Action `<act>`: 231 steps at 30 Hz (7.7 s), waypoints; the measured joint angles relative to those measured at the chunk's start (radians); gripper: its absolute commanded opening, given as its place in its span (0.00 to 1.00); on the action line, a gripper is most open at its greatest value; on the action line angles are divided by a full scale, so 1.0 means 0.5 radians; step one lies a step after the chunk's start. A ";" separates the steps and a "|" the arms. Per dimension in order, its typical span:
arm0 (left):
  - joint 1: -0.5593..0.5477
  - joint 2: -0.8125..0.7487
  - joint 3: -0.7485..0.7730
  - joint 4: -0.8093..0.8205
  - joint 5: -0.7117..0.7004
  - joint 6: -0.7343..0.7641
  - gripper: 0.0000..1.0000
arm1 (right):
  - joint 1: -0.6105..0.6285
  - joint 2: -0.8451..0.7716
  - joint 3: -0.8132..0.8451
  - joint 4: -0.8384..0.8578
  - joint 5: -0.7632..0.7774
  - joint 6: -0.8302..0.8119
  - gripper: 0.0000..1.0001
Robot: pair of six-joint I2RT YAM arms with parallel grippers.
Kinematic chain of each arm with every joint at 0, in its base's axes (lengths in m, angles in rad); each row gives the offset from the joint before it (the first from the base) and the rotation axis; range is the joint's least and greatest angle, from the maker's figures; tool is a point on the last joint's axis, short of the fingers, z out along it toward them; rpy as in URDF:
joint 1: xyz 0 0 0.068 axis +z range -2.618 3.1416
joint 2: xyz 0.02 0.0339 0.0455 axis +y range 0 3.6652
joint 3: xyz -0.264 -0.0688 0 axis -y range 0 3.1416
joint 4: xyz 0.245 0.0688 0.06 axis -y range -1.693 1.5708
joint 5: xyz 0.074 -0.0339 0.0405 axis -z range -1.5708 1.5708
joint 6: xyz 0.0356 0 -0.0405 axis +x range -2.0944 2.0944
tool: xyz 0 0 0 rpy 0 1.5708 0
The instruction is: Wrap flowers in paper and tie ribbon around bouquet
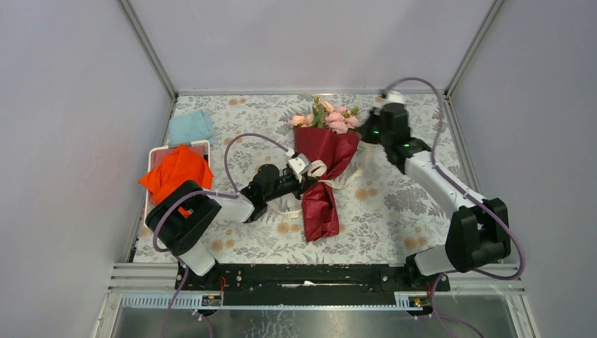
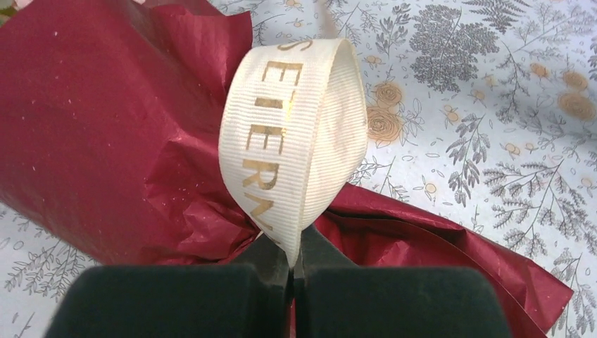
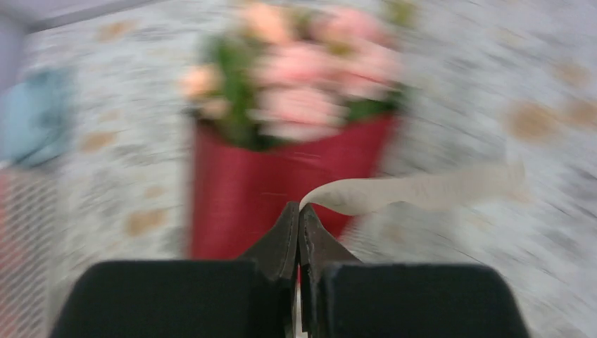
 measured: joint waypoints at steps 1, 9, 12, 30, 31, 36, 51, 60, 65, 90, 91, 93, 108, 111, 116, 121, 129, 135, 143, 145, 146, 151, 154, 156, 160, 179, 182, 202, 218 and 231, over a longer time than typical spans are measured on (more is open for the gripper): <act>-0.006 -0.008 -0.008 0.002 0.000 0.027 0.00 | 0.156 0.008 0.079 0.049 -0.020 -0.013 0.00; -0.047 -0.062 -0.056 0.040 0.030 0.182 0.00 | 1.002 0.373 0.542 0.332 -0.175 -0.089 0.01; -0.056 -0.063 -0.061 0.043 0.043 0.196 0.00 | 1.029 0.502 0.542 0.325 -0.253 -0.063 0.35; -0.056 -0.063 -0.061 0.043 0.018 0.195 0.00 | 0.552 -0.400 -0.192 0.307 -0.661 0.285 0.86; -0.056 -0.063 -0.061 0.043 0.011 0.195 0.00 | 0.562 -0.401 -0.263 0.326 -0.661 0.362 0.87; -0.056 -0.063 -0.061 0.043 -0.004 0.195 0.00 | 0.620 -0.283 -0.411 0.275 -0.661 0.604 0.83; -0.056 -0.013 0.002 0.016 -0.026 0.187 0.45 | 0.660 -0.134 -0.474 0.447 -0.864 0.866 0.00; -0.018 -0.317 0.127 -0.637 0.131 0.266 0.80 | 0.592 -0.140 -0.472 0.394 -0.763 0.645 0.00; 0.317 -0.366 0.650 -1.580 0.677 0.865 0.72 | 0.591 -0.138 -0.466 0.381 -0.761 0.556 0.00; 0.375 0.185 0.835 -2.210 0.575 2.129 0.00 | 0.586 -0.103 -0.447 0.414 -0.749 0.443 0.00; 0.372 0.144 0.835 -2.267 0.581 2.127 0.00 | 0.586 -0.101 -0.435 0.413 -0.749 0.433 0.00; 0.354 0.044 0.843 -2.396 0.605 2.096 0.00 | 0.586 -0.097 -0.406 0.412 -0.752 0.411 0.00; -0.047 -0.105 0.745 -1.677 1.295 -0.036 0.00 | 0.585 -0.079 -0.312 0.414 -0.772 0.366 0.00; -0.070 -0.049 0.620 -1.241 1.242 -0.514 0.00 | 0.584 -0.079 -0.312 0.413 -0.772 0.366 0.00; -0.168 0.011 0.550 -0.745 1.000 -1.005 0.00 | 0.578 -0.079 -0.311 0.371 -0.771 0.365 0.00; -0.220 0.011 0.539 -0.472 0.777 -1.165 0.46 | 0.572 -0.079 -0.311 0.363 -0.771 0.365 0.00; -0.219 -0.259 0.401 -0.986 0.566 -0.402 0.88 | 0.571 -0.079 -0.311 0.336 -0.771 0.340 0.00; -0.108 -0.645 0.415 -1.501 0.577 0.411 0.75 | 0.591 -0.079 -0.311 0.322 -0.768 0.299 0.00; 0.575 -0.729 0.340 -1.672 0.661 0.516 0.65 | 0.911 -0.027 -0.197 0.354 -0.687 0.238 0.09; 0.637 -0.728 0.264 -1.655 0.610 0.510 0.65 | 1.002 0.028 -0.191 0.408 -0.657 0.217 0.20; 0.665 -0.726 0.235 -1.642 0.576 0.513 0.65 | 1.042 0.066 -0.188 0.420 -0.648 0.201 0.27; 0.786 -0.718 0.159 -1.488 0.377 0.548 0.68 | 1.234 0.306 -0.111 0.375 -0.670 0.002 0.66; 0.833 -0.713 0.133 -1.402 0.307 0.587 0.68 | 1.313 0.380 -0.027 0.256 -0.763 -0.199 0.82; 0.848 -0.713 0.111 -1.363 0.292 0.614 0.68 | 1.337 0.376 0.024 0.172 -0.822 -0.359 0.95; 0.848 -0.713 0.098 -1.348 0.322 0.696 0.57 | 1.341 0.301 0.097 -0.028 -0.837 -0.642 1.00; 0.021 -0.629 0.211 -1.556 0.674 1.453 0.41 | 0.718 0.580 0.262 -0.563 -0.922 -0.771 0.40; -0.002 -0.529 0.179 -1.485 0.610 1.482 0.37 | 0.718 0.609 0.267 -0.581 -0.930 -0.790 0.23; -0.086 -0.187 0.151 -1.059 0.223 1.600 0.09 | 0.599 0.403 0.211 -0.449 -1.263 -0.567 0.01; -0.087 -0.079 0.231 -0.950 0.182 1.350 0.00 | 0.357 0.395 0.334 -0.508 -1.398 -0.539 0.28; -0.087 0.008 0.304 -0.953 0.135 1.299 0.00 | 0.362 0.751 0.364 -0.541 -1.508 -0.639 0.10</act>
